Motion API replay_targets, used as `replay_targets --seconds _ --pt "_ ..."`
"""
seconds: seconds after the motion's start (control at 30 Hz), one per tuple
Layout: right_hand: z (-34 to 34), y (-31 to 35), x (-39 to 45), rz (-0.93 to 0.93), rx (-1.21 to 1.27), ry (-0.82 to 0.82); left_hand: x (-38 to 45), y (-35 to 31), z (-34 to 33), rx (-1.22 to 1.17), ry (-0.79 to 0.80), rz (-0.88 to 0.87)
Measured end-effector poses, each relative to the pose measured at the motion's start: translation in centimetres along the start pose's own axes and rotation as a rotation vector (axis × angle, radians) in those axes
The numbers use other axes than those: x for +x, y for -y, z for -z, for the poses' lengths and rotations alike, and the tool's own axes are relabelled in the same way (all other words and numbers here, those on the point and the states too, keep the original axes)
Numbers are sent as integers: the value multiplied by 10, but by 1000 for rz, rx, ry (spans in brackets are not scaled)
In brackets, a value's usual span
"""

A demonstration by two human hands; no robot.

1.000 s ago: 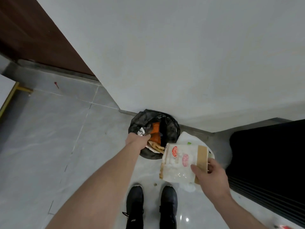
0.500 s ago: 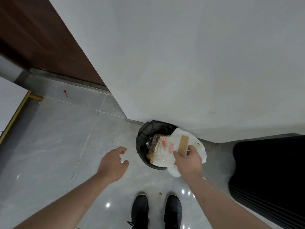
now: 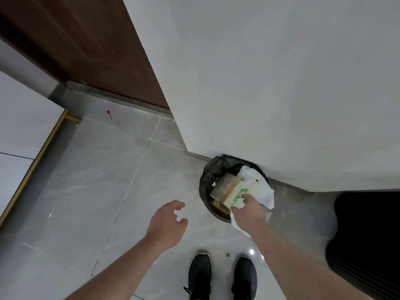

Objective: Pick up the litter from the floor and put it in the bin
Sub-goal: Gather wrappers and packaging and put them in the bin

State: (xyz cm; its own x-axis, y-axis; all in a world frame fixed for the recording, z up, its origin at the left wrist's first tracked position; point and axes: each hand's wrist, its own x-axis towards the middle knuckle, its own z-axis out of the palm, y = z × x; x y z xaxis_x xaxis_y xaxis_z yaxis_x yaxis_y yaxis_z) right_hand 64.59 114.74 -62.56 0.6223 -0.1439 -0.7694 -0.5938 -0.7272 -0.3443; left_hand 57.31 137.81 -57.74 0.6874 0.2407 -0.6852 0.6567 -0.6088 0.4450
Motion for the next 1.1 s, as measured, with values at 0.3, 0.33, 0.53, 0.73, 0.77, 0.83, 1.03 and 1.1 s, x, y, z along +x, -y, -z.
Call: replay_targets --seconds 0.3,0.33,0.53,0.73,0.77,0.83,1.03,1.1 --pt "62 -40 -99 0 41 -18 -78 -45 19 81 86 -108" --pt "66 -45 -108 -22 44 -16 -85 -50 21 97 91 -123" --pt "63 -87 -102 -57 39 -48 -86 -66 2 190 126 -226" --pt "43 -148 -10 -99 -1 -87 -25 -72 -90 358 266 -383" --pt "38 -162 10 -110 -18 -96 -10 -73 -110 371 295 -402" --pt "26 -189 49 -122 -74 -102 23 -73 -150 342 361 -408" --pt "-20 -262 149 -137 -120 -16 132 -68 -223 104 427 -276" --pt "-34 -277 175 -144 -119 18 168 -68 -231 119 434 -263"
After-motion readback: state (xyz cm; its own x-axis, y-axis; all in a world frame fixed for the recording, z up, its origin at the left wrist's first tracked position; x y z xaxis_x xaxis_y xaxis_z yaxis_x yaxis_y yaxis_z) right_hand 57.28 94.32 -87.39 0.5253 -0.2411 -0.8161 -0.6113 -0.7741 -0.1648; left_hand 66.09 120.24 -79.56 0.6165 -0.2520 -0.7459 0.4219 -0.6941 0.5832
